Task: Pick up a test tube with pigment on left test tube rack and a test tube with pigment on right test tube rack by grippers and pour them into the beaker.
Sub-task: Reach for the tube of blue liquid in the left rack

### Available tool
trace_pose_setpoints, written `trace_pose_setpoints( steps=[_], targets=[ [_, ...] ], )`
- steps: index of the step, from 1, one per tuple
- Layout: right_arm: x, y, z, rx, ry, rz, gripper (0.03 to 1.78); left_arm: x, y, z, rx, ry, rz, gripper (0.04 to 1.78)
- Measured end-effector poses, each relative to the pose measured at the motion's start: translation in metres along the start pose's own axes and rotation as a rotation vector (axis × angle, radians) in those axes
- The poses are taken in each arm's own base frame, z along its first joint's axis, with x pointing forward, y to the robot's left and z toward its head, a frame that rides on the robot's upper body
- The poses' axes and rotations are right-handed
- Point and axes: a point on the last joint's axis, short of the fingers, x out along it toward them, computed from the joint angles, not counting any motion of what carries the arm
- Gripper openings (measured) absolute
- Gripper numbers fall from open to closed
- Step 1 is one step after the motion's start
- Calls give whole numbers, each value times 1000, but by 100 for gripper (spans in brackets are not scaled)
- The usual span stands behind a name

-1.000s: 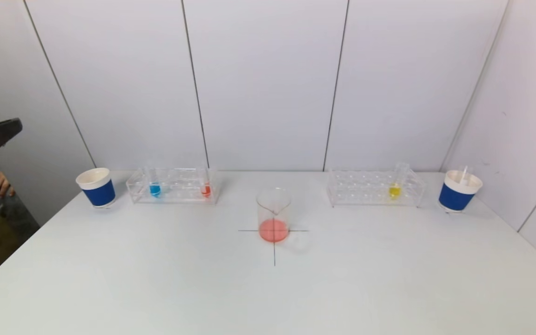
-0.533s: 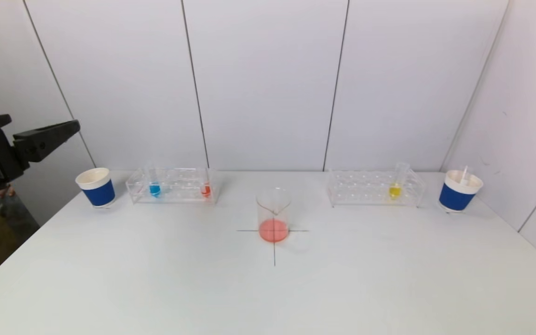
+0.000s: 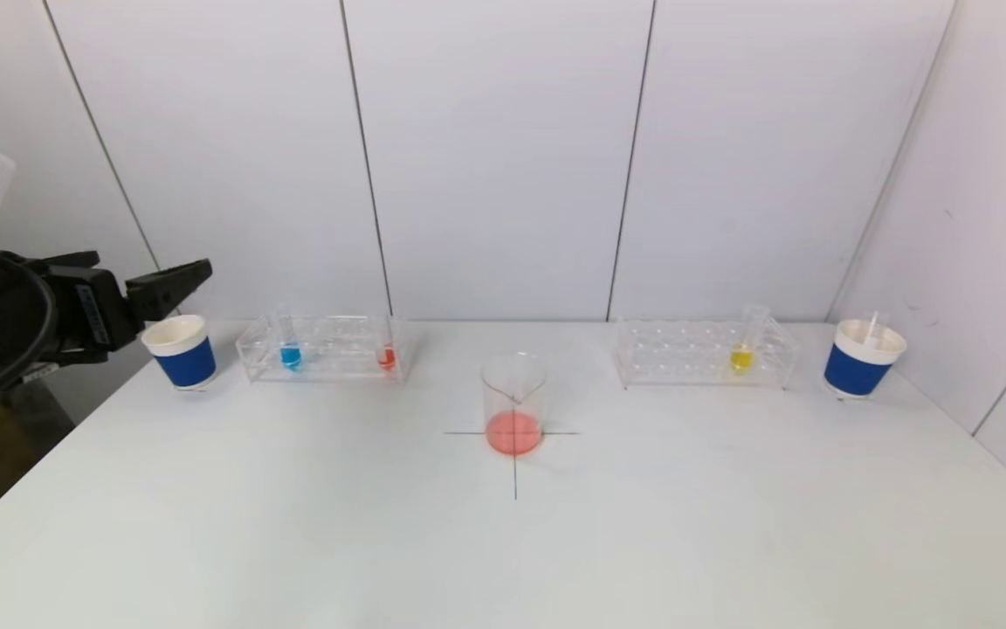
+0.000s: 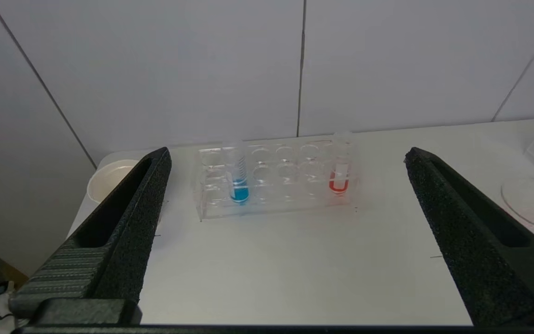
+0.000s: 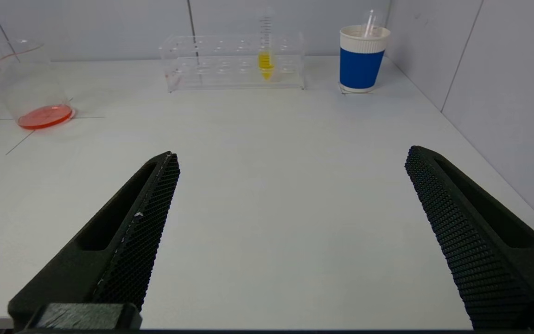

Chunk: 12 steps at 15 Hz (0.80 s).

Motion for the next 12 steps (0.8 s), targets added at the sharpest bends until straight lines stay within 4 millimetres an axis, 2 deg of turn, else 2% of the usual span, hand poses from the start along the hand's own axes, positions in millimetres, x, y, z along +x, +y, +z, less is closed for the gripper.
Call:
trace_pose_setpoints(
  steps=[5, 12],
  targets=[
    [0, 0, 0, 0, 0, 0, 177, 30, 19, -32, -20, 9, -74, 176],
    [0, 0, 0, 0, 0, 0, 177, 69, 41, -71, -21, 18, -66, 176]
  ],
)
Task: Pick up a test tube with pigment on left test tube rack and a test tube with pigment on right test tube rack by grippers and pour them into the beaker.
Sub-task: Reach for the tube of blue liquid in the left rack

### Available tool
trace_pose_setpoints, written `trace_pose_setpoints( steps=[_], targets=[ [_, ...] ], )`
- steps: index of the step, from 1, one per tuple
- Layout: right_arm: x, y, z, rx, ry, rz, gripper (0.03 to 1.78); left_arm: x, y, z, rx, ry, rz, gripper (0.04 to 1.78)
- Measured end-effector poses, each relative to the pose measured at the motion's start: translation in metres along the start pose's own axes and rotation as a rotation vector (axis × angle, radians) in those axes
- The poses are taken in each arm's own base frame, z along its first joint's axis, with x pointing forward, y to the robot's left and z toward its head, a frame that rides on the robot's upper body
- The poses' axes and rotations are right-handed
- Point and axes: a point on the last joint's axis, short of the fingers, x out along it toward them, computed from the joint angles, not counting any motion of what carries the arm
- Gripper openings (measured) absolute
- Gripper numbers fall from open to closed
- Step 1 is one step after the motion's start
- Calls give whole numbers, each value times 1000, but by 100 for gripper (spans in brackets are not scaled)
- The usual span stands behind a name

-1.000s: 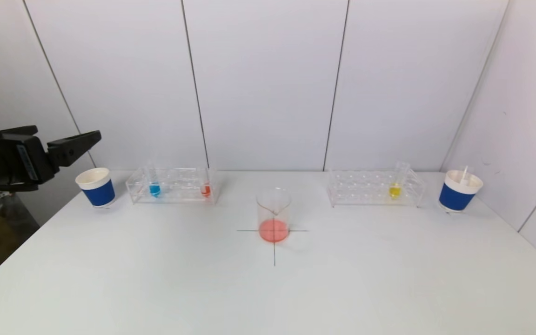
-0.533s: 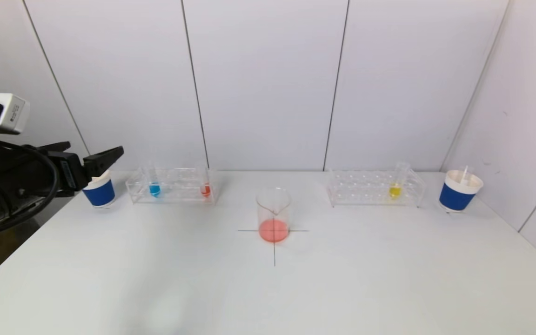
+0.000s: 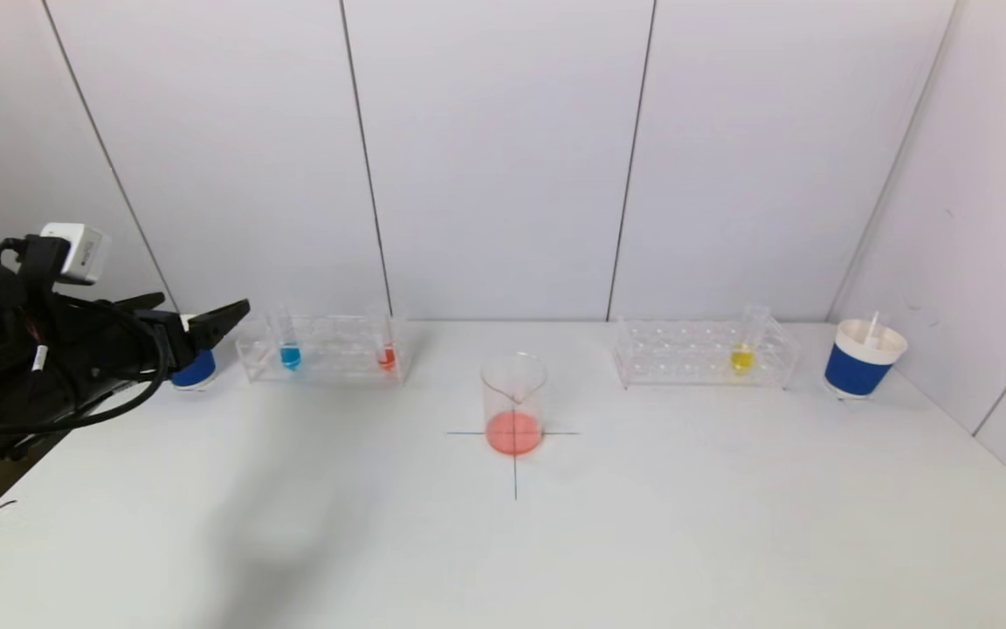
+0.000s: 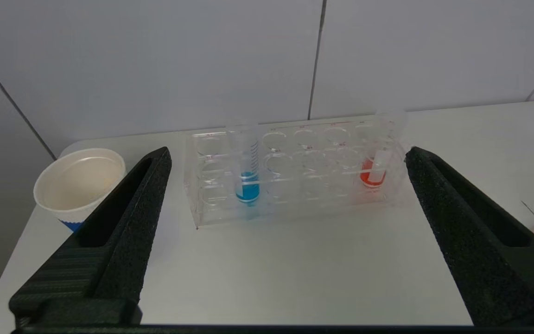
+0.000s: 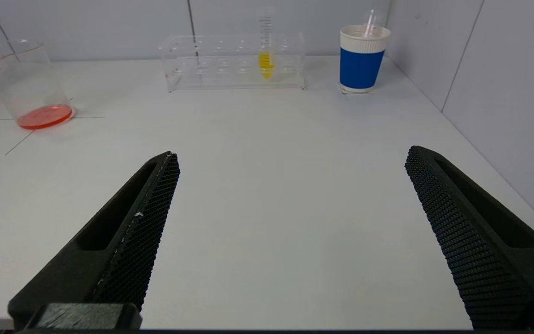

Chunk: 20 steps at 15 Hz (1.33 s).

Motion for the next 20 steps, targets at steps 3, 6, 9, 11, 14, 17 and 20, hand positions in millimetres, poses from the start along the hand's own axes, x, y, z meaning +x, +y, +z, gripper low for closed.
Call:
trace_pose_setpoints(
  steps=[3, 6, 9, 11, 14, 17, 20],
  targets=[
    [0, 0, 0, 0, 0, 0, 177, 18, 9, -20, 13, -38, 8, 176],
    [0, 0, 0, 0, 0, -1, 177, 35, 17, -43, 17, -39, 14, 176],
    [0, 0, 0, 0, 0, 0, 177, 48, 22, -61, 13, -24, 10, 176],
    [0, 0, 0, 0, 0, 0, 177, 55, 24, -70, 10, -17, 8, 176],
    [0, 0, 0, 0, 0, 0, 177, 66, 27, -79, 7, -8, 6, 176],
    [0, 0, 0, 0, 0, 0, 177, 78, 30, -82, 9, -14, 4, 176],
    [0, 0, 0, 0, 0, 0, 177, 89, 31, -85, 13, -25, 1, 176]
  ],
)
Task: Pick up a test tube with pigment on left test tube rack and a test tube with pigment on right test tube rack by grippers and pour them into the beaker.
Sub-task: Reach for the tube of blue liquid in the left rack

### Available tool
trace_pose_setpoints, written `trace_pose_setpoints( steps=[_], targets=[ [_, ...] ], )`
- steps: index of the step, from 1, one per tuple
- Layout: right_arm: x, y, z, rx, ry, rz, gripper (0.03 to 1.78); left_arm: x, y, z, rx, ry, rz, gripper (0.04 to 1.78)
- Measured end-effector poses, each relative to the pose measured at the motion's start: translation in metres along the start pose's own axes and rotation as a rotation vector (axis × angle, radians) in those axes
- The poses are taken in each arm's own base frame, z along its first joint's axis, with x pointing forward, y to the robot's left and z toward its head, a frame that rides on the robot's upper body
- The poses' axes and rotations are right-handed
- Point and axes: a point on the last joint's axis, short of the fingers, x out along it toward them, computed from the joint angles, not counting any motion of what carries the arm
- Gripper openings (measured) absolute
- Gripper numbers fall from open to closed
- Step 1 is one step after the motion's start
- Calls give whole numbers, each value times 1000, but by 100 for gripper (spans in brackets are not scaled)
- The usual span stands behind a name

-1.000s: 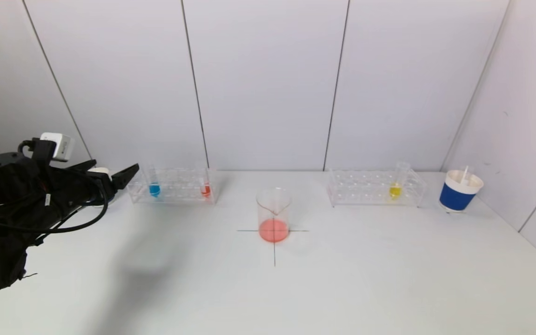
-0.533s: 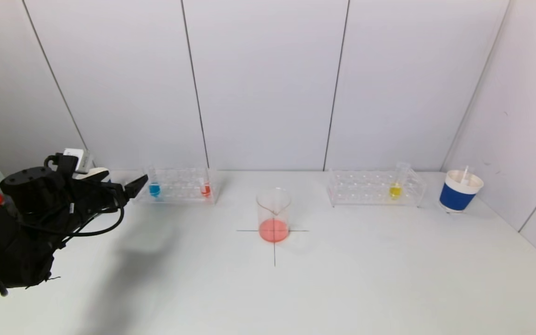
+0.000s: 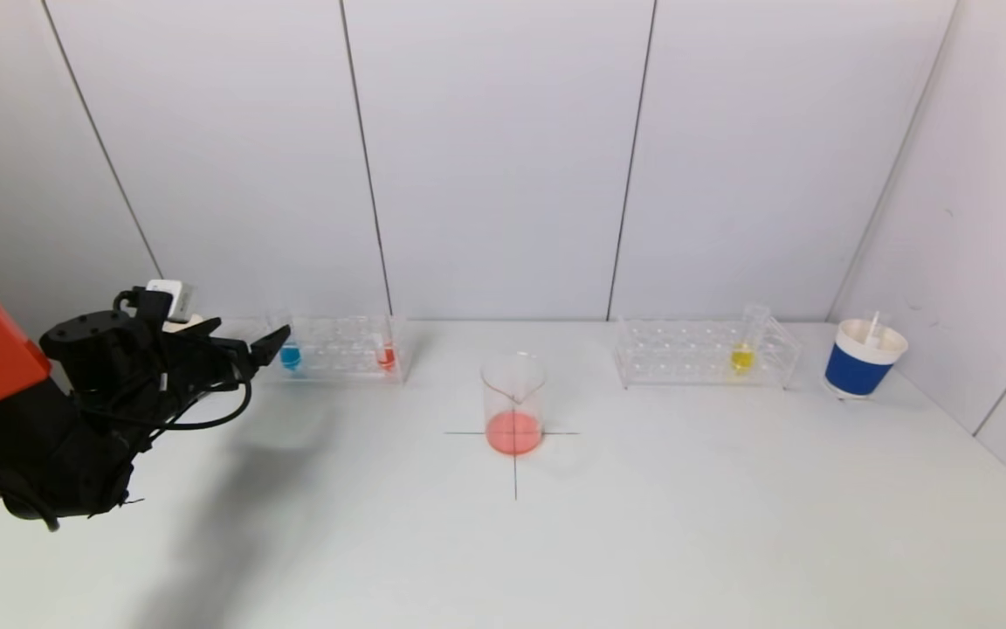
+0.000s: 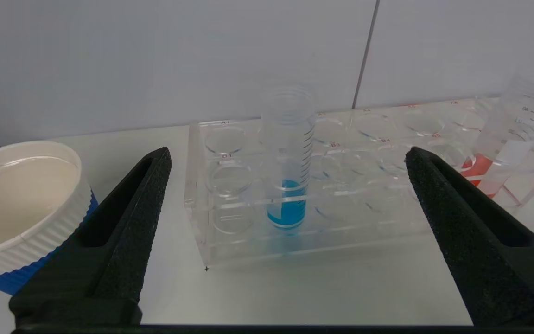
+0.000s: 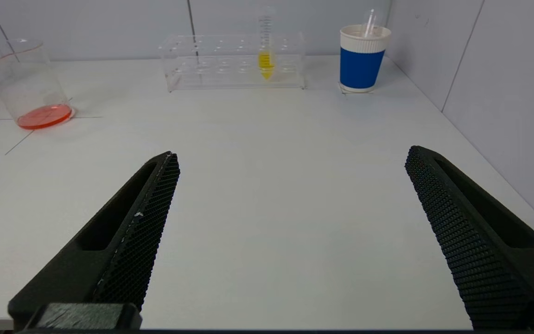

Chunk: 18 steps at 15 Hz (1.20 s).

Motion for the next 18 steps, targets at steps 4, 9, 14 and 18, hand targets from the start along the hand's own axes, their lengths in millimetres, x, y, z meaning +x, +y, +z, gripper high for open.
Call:
trace_pose_setpoints(
  steps=[4, 9, 14, 18],
  targets=[
    [0, 0, 0, 0, 0, 0, 177, 12, 3, -8, 3, -3, 4, 176],
    [0, 0, 0, 0, 0, 0, 177, 22, 5, -15, -2, 13, 4, 176],
    [0, 0, 0, 0, 0, 0, 177, 27, 7, -13, -2, 13, 3, 176],
    [0, 0, 0, 0, 0, 0, 177, 30, 6, -11, 1, 9, -1, 176]
  ],
)
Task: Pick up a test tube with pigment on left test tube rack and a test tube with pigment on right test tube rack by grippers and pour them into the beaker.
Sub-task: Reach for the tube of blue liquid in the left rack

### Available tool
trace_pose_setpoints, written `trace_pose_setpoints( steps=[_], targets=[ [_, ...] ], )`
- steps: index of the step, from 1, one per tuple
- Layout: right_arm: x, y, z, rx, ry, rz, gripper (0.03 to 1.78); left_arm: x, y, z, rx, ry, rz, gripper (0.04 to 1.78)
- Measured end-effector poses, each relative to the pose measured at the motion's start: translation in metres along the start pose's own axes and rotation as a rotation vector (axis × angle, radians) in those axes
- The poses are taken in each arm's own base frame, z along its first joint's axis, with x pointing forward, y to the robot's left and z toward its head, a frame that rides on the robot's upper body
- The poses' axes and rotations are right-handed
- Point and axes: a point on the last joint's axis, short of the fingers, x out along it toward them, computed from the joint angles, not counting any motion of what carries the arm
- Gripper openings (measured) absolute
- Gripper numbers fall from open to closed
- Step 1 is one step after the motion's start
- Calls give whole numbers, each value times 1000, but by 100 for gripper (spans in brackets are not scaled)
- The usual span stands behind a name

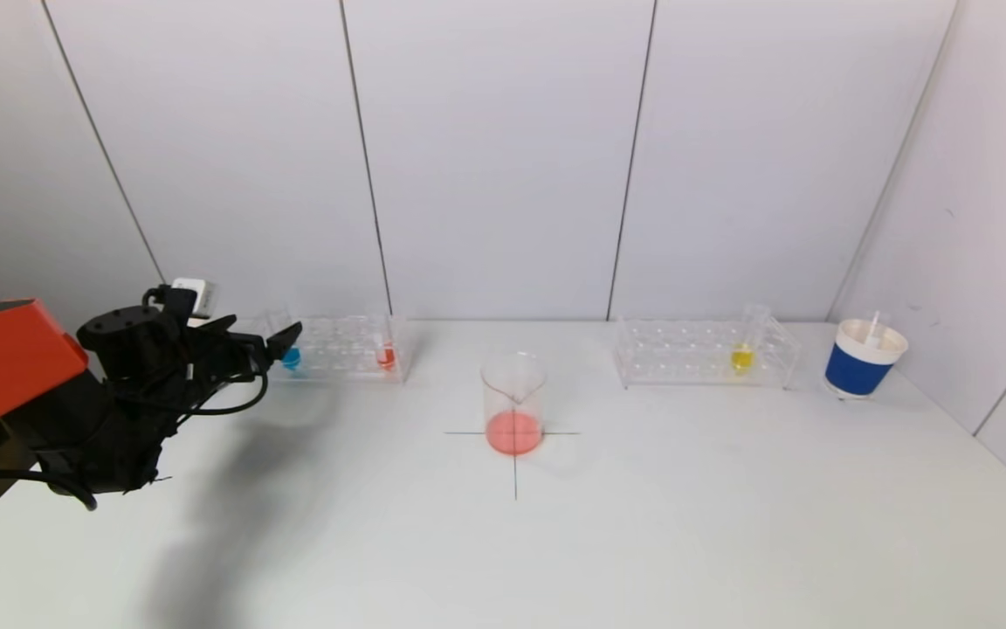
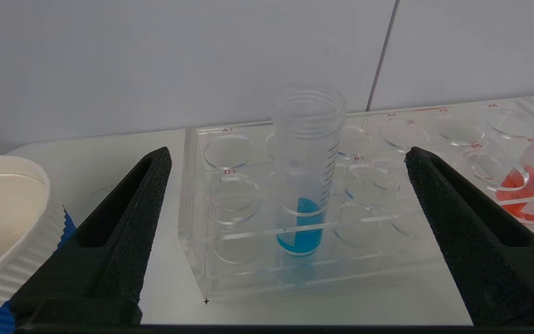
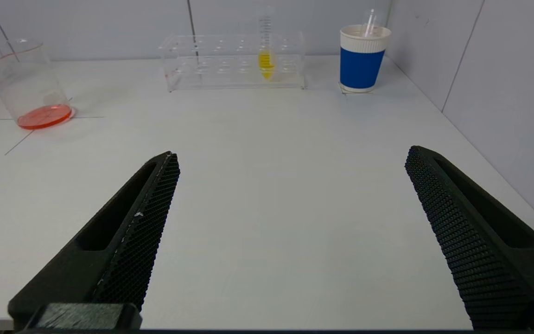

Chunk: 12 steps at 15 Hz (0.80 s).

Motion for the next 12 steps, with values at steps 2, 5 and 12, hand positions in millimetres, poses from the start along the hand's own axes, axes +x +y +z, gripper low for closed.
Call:
trace_pose_setpoints(
  steps=[2, 5, 12],
  targets=[
    [0, 0, 0, 0, 0, 0, 177, 3, 0, 2, 0, 0, -2, 176],
    [0, 0, 0, 0, 0, 0, 177, 7, -2, 5, 2, -3, -10, 176],
    [0, 0, 0, 0, 0, 0, 177, 15, -4, 8, 14, -9, -19, 176]
  ],
)
